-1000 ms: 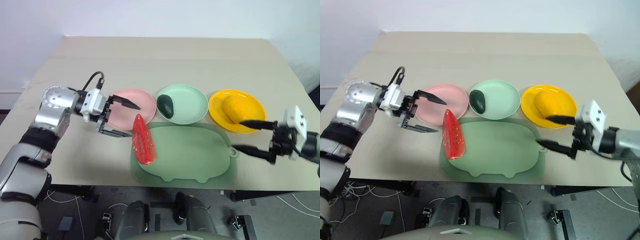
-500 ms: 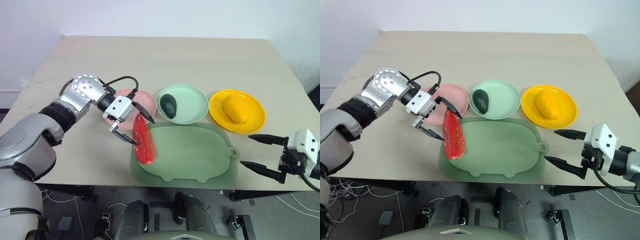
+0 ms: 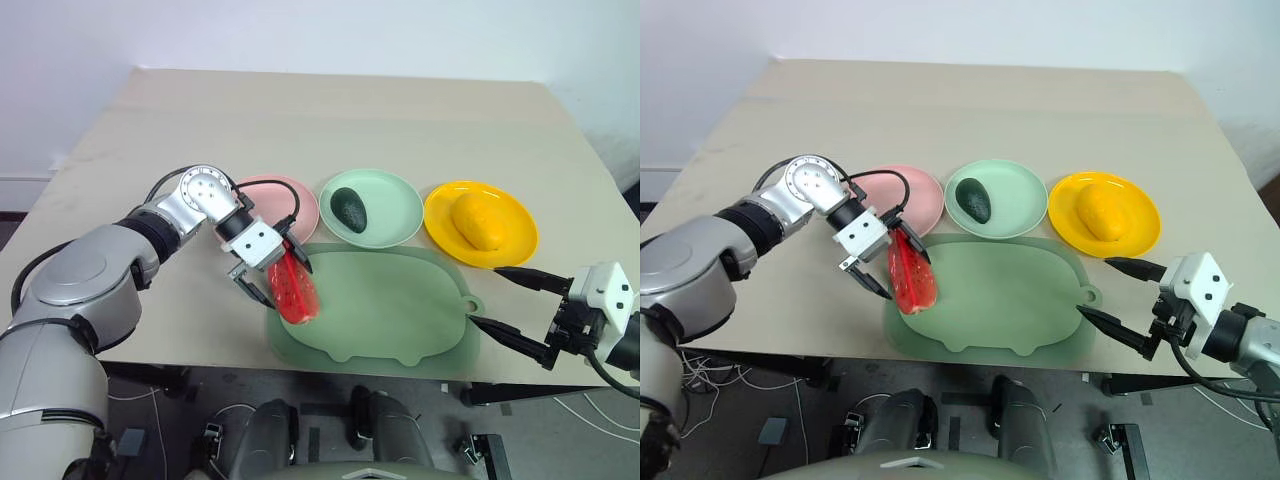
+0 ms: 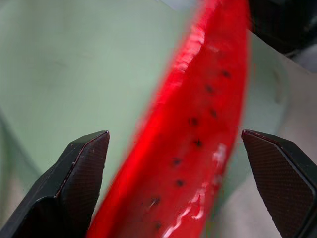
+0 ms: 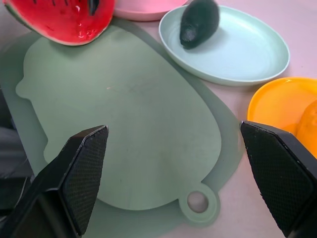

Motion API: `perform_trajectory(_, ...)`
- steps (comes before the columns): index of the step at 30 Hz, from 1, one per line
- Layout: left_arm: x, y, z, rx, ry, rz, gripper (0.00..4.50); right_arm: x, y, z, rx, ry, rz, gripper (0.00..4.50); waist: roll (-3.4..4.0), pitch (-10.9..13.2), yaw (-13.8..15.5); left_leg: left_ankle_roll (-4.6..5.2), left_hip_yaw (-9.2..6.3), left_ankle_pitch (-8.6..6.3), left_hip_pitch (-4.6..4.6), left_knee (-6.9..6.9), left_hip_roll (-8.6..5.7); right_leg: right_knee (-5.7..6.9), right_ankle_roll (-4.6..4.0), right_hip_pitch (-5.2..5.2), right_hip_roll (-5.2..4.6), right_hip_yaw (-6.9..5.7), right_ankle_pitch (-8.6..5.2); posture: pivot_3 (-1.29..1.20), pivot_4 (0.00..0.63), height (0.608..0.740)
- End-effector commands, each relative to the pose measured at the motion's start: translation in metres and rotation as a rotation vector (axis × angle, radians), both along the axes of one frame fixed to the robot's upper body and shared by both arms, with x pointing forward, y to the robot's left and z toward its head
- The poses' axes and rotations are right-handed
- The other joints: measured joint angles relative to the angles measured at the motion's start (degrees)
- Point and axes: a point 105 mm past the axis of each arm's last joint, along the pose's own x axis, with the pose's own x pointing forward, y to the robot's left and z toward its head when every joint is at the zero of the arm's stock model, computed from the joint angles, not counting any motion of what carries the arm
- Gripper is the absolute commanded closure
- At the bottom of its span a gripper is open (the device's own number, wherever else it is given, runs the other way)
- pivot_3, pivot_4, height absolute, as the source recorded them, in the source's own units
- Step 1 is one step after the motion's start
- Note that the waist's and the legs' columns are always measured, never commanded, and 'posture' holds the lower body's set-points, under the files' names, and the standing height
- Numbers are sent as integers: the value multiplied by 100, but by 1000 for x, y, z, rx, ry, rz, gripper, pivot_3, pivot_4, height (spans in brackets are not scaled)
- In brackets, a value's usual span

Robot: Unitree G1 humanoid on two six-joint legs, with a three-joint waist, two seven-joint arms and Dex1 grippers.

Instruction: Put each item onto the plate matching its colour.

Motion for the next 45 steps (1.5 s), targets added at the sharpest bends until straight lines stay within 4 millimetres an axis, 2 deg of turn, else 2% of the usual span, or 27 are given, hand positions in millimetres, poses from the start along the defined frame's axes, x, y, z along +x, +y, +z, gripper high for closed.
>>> perform_trajectory(1,0,0,-3,27,-11,-17,0,2,5,12,14,-52,0,30,0,0,2,1,0,-1,0,2,-1,0,0,2,-1,0,0,0,150,733)
perform_trajectory(10,3,-7,-3,5,-9,0,0,8,15,15,42,-64,8,30,0,-1,3,4,-1,-2,7,3,-1,-1,0,11,-2,0,0,0,150,733)
perform_trajectory(11,4,-9,-2,-8,-6,3,386,8,15,15,42,-65,7,0,0,-1,4,5,-3,-2,6,5,-2,-1,0,11,-3,-1,0,0,150,733)
perform_trajectory(12,3,-10,-1,-14,-4,3,527,9,15,15,41,-65,7,0,0,-1,3,5,-3,-3,6,5,-2,-1,0,11,-3,-1,0,0,150,733)
perform_trajectory(17,3,-15,3,-60,10,10,1834,11,15,14,43,-66,3,0,0,-1,-5,7,-3,-4,6,5,-2,-1,2,11,-3,-1,1,0,150,733)
perform_trajectory(21,3,-32,32,-258,113,72,1876,12,15,13,47,-55,11,0,-2,0,2,7,-4,-4,4,7,-1,0,2,11,-3,-2,1,0,150,733)
perform_trajectory(28,10,-40,83,-490,265,171,1876,19,16,13,46,-51,30,0,-1,0,-10,8,-5,-4,7,11,-2,4,4,11,-3,-2,2,0,150,733)
perform_trajectory(31,17,-31,93,-510,263,232,1876,22,19,13,51,-50,44,0,-1,-1,-19,8,-3,-4,8,11,-2,5,4,11,-1,-2,2,0,150,733)
perform_trajectory(35,35,4,80,-387,207,411,1876,24,22,13,60,-45,63,0,0,-1,-22,7,-1,-4,10,10,-2,6,5,11,1,-2,2,0,150,733)
perform_trajectory(39,48,30,73,-330,151,542,1876,23,23,12,62,-39,73,0,-2,0,7,7,-4,-4,6,11,-4,6,5,11,0,-5,2,0,150,733)
perform_trajectory(45,57,54,64,-301,103,658,1876,25,27,10,66,-34,89,0,-3,0,-4,8,-3,-4,3,16,-7,4,8,13,-4,-6,5,0,150,733)
